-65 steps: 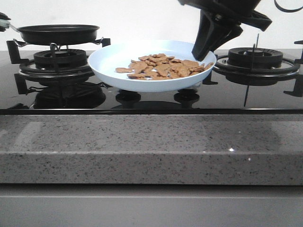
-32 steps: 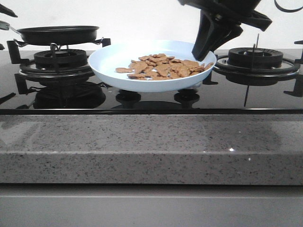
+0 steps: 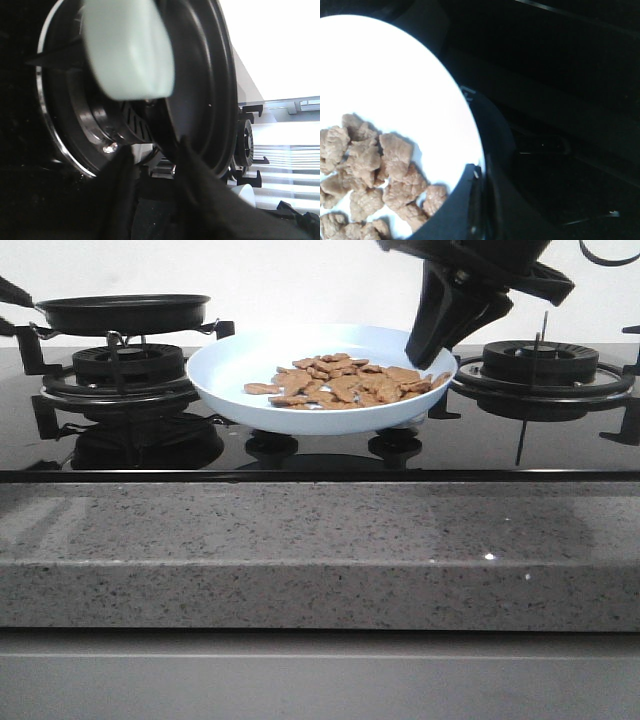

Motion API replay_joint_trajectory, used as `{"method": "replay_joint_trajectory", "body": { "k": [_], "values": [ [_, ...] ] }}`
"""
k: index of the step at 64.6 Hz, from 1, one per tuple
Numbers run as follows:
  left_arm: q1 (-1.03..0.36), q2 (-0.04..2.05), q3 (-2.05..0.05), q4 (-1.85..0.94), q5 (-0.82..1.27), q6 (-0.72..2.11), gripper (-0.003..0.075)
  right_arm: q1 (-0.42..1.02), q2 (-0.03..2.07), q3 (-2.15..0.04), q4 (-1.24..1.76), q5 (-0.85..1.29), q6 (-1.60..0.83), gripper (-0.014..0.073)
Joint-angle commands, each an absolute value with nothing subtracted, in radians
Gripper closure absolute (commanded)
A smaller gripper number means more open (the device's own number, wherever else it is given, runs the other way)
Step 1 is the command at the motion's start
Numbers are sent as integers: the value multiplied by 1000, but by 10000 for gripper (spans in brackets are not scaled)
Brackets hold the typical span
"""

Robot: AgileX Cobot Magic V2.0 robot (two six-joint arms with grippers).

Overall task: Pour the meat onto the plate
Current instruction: 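Set the pan on its burner, release the handle, withdraw the left gripper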

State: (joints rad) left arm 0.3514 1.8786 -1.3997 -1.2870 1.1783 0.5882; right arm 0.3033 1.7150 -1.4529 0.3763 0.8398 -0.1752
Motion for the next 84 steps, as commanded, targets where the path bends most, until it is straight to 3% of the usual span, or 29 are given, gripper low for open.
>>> {"method": "replay_joint_trajectory", "body": {
  "k": [1, 31, 43, 63, 84],
  "values": [
    [351, 1806, -1428, -1347, 1217, 589, 717, 300, 1667, -1471, 393, 802, -188, 655],
    [343, 1662, -1396, -1246, 1172, 596, 741, 300, 1667, -1471, 393, 802, -188, 655],
    [284, 1463, -1276, -1054, 967, 599, 741, 300, 1667, -1471, 393, 802, -188, 655],
    [42, 1052, -973, -700, 584, 571, 741, 300, 1667, -1471, 393, 802, -188, 655],
    [-34, 702, -684, -537, 494, 537, 741, 300, 1667, -1471, 393, 802, -188, 655]
  ]
}}
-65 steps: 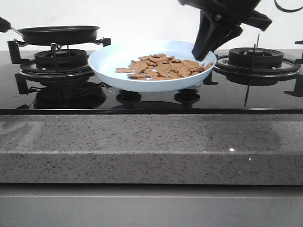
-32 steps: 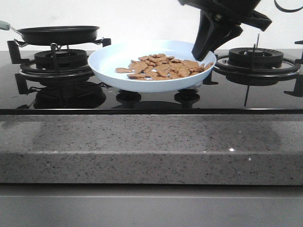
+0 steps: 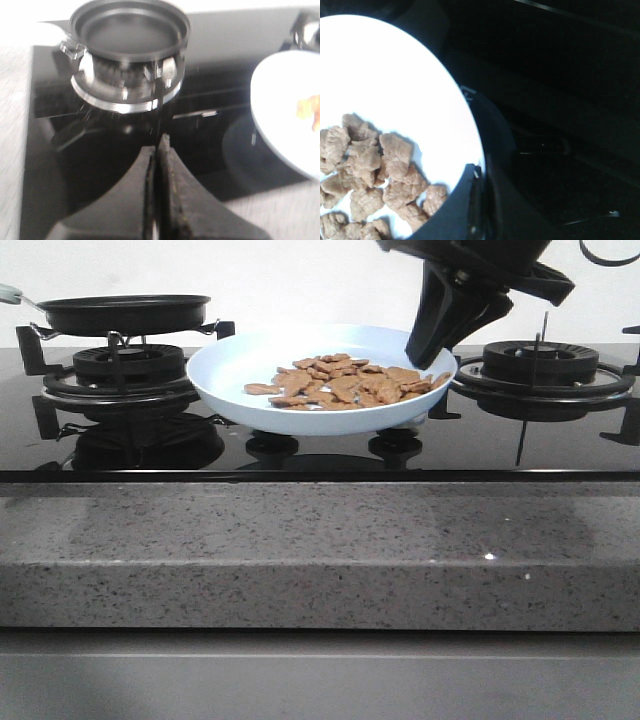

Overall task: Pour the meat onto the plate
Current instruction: 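Set the pan on its burner, release the handle, withdraw the left gripper, then lower the meat-filled blue plate back between the burners with the right gripper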

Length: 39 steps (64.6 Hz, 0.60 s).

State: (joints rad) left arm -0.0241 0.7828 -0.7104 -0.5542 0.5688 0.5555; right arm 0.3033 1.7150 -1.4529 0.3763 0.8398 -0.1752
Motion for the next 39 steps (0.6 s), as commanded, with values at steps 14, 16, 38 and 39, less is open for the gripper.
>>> {"method": "replay_joint_trajectory", "body": {
  "k": [14, 16, 38, 39],
  "values": [
    [-34, 448, -526, -436, 435, 537, 741, 300, 1667, -1471, 393, 802, -188, 655],
    [-34, 419, -514, -442, 430, 537, 741, 300, 1667, -1471, 393, 800, -188, 655],
    [-31, 350, -485, -469, 414, 537, 741, 300, 1667, -1471, 393, 792, -188, 655],
    [-31, 350, -485, -469, 414, 537, 741, 300, 1667, -1471, 393, 788, -188, 655]
  ]
}}
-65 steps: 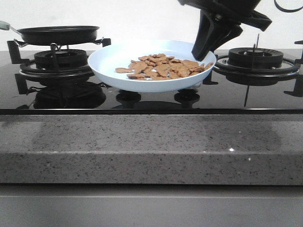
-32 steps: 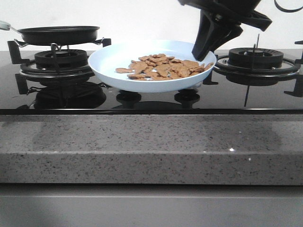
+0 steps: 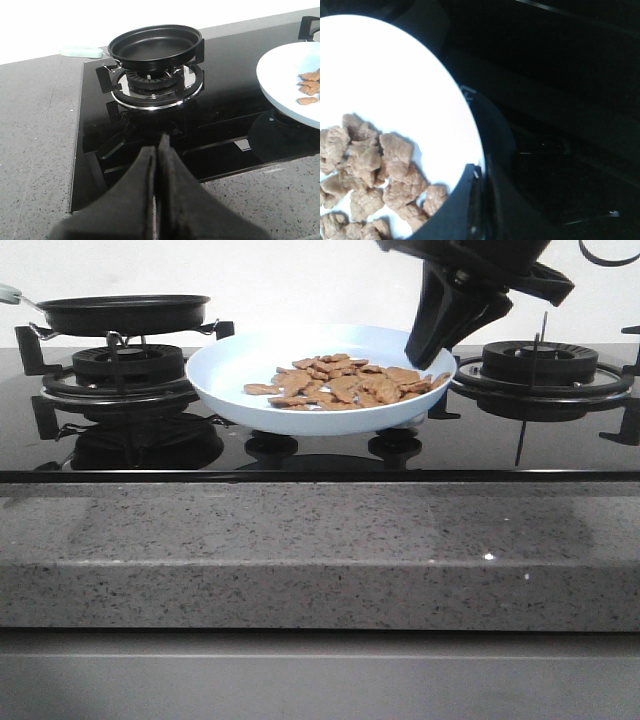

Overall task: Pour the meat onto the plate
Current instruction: 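Lower the meat-filled blue plate back between the burners with the right gripper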

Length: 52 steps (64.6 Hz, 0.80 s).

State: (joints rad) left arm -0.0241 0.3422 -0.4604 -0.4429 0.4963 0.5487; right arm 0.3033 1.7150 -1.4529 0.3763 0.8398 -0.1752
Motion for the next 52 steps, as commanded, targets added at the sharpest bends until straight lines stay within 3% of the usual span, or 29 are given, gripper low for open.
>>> {"method": "replay_joint_trajectory", "body": {
  "k": [1, 20, 38, 52],
  "values": [
    [-31, 350, -485, -469, 414, 537, 741, 300, 1667, -1471, 393, 785, -188, 655],
    [-31, 350, -485, -471, 414, 537, 741, 259, 1712, -1616, 401, 843, -135, 655],
    [-31, 350, -485, -474, 414, 537, 741, 184, 1927, -1944, 438, 981, -113, 655],
    [-31, 350, -485, -474, 414, 537, 741, 179, 2054, -2034, 438, 987, -113, 652]
  ]
}}
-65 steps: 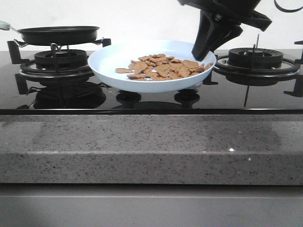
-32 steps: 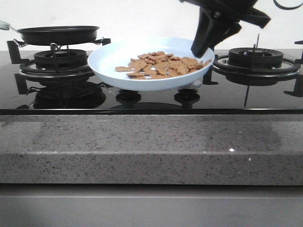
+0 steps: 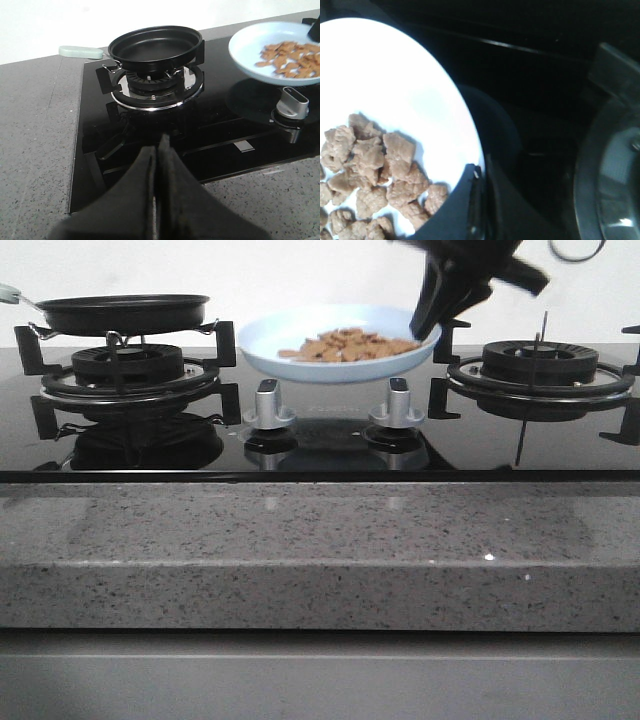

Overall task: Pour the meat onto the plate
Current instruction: 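Lower the meat-filled blue plate back between the burners with the right gripper, then open the right gripper and raise it away from the plate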

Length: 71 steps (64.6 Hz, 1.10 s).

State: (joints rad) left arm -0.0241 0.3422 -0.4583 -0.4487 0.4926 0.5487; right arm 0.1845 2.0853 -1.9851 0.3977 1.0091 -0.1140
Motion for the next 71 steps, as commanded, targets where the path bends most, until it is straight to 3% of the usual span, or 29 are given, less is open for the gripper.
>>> {"method": "replay_joint_trajectory", "body": {
  "k": [1, 11, 27, 37, 46, 55, 71],
  "values": [
    [-31, 350, -485, -474, 414, 537, 741, 179, 2056, -2034, 438, 987, -113, 652],
    [-31, 350, -485, -474, 414, 537, 741, 179, 2077, -2030, 437, 998, -113, 624],
    [-31, 350, -485, -474, 414, 537, 741, 179, 2068, -2033, 428, 995, -113, 396],
    [-31, 350, -485, -474, 414, 537, 741, 176, 2041, -2033, 397, 995, -112, 365],
    [-31, 350, -485, -474, 414, 537, 741, 170, 2003, -2033, 377, 1015, -107, 426],
    [-31, 350, -485, -474, 414, 537, 741, 170, 1972, -2032, 374, 1048, -104, 671],
    [-31, 350, -485, -474, 414, 537, 741, 170, 1924, -2024, 352, 1094, -104, 654]
  ]
}}
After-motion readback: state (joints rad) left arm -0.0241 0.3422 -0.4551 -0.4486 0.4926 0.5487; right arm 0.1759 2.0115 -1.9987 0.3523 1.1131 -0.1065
